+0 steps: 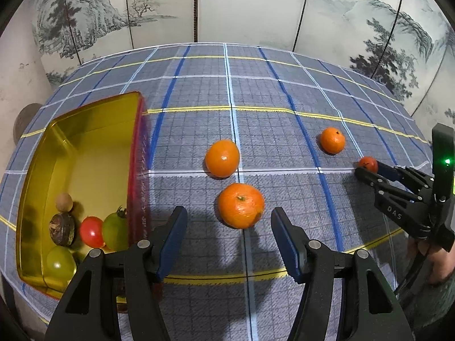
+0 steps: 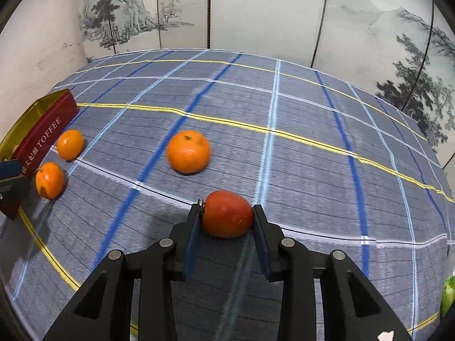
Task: Organize fruits
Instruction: 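Close the left tool on the orange tangerine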
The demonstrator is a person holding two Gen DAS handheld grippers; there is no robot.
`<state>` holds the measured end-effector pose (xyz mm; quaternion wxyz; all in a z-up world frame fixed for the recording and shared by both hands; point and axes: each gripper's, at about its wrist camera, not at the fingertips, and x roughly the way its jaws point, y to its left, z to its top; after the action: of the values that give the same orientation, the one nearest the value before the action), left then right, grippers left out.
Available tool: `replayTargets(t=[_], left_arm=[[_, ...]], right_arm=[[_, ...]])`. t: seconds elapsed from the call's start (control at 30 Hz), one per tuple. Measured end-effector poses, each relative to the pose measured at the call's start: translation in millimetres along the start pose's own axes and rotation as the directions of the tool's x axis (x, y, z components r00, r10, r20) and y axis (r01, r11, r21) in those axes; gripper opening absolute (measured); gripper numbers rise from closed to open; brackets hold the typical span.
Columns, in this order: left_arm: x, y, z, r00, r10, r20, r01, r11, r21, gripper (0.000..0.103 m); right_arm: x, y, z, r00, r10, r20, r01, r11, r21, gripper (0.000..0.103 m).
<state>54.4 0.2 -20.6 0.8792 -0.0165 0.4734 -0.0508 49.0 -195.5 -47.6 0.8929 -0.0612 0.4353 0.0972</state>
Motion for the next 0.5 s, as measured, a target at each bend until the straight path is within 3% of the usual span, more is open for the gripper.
replayTargets(t=[0.5], left_arm=[[26.3,-8.1,5.7,0.999,-0.013,-0.049,0.013,1.0,-0.004,0.062]], right_arm=[[0.2,-6.3,0.0,1.0,0.012,0.002,-0.012,1.0,0.007,0.032]])
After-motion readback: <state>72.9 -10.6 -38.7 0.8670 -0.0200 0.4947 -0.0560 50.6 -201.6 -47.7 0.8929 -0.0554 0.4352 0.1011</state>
